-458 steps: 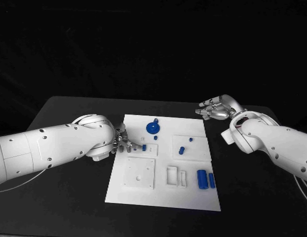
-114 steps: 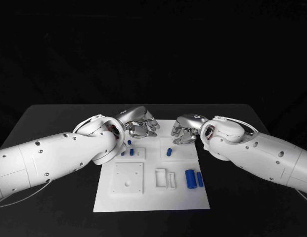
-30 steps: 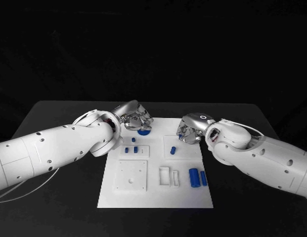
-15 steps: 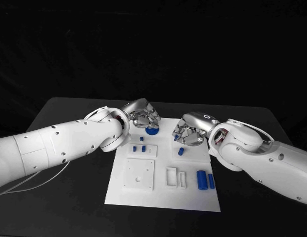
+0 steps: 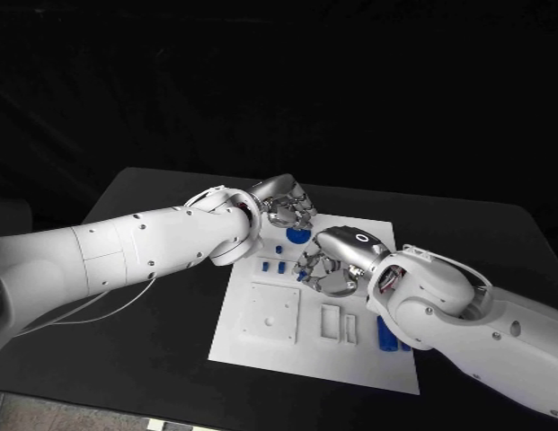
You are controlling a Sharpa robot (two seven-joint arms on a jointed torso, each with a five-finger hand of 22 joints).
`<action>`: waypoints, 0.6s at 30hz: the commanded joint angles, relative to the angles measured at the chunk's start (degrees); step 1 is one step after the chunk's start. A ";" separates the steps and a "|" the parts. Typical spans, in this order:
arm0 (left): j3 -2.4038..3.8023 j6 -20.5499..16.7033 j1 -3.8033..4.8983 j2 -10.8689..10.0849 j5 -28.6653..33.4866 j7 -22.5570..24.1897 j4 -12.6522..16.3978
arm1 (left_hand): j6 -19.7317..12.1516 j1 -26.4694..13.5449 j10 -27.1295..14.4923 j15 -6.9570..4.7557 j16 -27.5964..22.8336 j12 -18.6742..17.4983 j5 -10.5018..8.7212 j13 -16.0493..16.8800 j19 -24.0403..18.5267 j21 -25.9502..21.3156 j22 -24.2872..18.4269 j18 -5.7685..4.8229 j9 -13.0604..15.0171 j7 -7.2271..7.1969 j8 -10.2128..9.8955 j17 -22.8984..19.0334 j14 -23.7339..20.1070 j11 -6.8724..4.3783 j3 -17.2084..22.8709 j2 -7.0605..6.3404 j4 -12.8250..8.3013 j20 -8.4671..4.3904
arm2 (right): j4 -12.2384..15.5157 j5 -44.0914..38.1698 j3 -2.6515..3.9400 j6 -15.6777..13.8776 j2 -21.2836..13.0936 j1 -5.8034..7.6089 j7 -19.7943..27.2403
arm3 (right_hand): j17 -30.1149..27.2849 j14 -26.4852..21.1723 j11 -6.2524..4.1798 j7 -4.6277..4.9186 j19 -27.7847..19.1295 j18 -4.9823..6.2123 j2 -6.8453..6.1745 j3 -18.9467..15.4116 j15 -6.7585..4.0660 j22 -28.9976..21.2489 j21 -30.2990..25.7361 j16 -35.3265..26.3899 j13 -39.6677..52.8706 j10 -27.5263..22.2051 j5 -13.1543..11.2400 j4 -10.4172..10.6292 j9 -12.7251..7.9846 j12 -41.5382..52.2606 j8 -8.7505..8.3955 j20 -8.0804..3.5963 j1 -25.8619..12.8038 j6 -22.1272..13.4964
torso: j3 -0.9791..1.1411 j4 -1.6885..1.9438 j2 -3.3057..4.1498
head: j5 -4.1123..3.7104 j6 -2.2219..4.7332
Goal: Assemble the parts on the task board
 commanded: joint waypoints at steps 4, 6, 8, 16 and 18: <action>0.07 -0.51 0.11 0.47 0.50 0.84 -0.35 | -0.30 -0.10 -0.11 0.26 -0.40 -0.04 0.27 0.00 -0.38 0.02 0.39 -0.51 0.06 0.13 0.00 0.10 0.35 0.11 -0.07 0.07 -0.42 -0.09 | -0.13 -6.62 -1.78 -0.44 1.56 -0.23 -1.04 | -0.07 0.06 0.05 0.13 0.43 0.67 0.44 0.00 -0.50 0.11 -0.34 -0.02 0.05 0.38 -0.07 -0.22 -0.06 0.35 0.18 -0.02 0.31 0.45 | 0.08 0.03 0.11 | 1.51 -0.11; 0.07 -0.47 0.11 0.58 0.50 0.84 -0.46 | -0.30 -0.10 -0.11 0.26 -0.40 -0.04 0.27 0.00 -0.38 0.02 0.39 -0.51 0.06 0.13 0.00 0.10 0.35 0.11 -0.07 0.07 -0.42 -0.09 | -0.43 -7.60 -2.41 -0.41 1.99 -0.28 -1.40 | -0.11 0.05 0.05 0.13 0.51 0.67 0.39 0.17 -0.50 0.38 -0.63 0.00 0.05 0.38 -0.13 -0.29 -0.06 0.34 0.19 -0.02 0.26 0.48 | 0.05 0.00 0.08 | 1.79 -0.14; 0.07 -0.45 0.12 0.68 0.51 0.86 -0.55 | -0.30 -0.06 -0.10 0.26 -0.44 -0.04 0.29 0.00 -0.39 0.02 0.52 -0.51 0.06 0.13 0.00 0.11 0.34 0.10 -0.02 0.15 -0.46 -0.10 | -0.77 -8.54 -2.98 -0.34 2.39 -0.34 -1.74 | -0.11 0.05 0.05 0.13 0.52 0.67 0.38 0.18 -0.50 0.41 -0.66 0.00 0.05 0.38 -0.13 -0.30 -0.06 0.34 0.19 -0.02 0.26 0.48 | 0.04 0.00 0.09 | 1.95 -0.18; 0.07 -0.46 0.14 0.90 0.52 0.88 -0.92 | -0.30 -0.05 -0.09 0.25 -0.45 -0.04 0.29 0.00 -0.40 0.02 0.55 -0.50 0.06 0.13 0.00 0.12 0.34 0.10 -0.02 0.17 -0.47 -0.10 | -2.37 -10.71 -4.38 -0.73 3.88 -0.68 -1.82 | -0.16 0.08 0.04 0.12 0.80 0.75 0.31 0.27 -0.53 0.77 -1.16 0.11 0.05 0.45 -0.20 -0.46 -0.06 0.34 0.19 -0.05 0.30 0.56 | 0.10 0.02 0.11 | 2.60 -0.38; 0.07 -0.46 0.15 0.95 0.52 0.89 -1.01 | -0.30 -0.05 -0.09 0.25 -0.45 -0.04 0.29 0.00 -0.40 0.02 0.55 -0.50 0.06 0.13 0.00 0.12 0.34 0.10 -0.02 0.17 -0.47 -0.10 | -2.72 -10.97 -4.58 -0.84 4.20 -0.78 -1.77 | -0.16 0.08 0.04 0.12 0.80 0.75 0.31 0.27 -0.53 0.77 -1.16 0.11 0.05 0.45 -0.20 -0.46 -0.06 0.34 0.19 -0.05 0.30 0.56 | 0.10 0.05 0.10 | 2.73 -0.50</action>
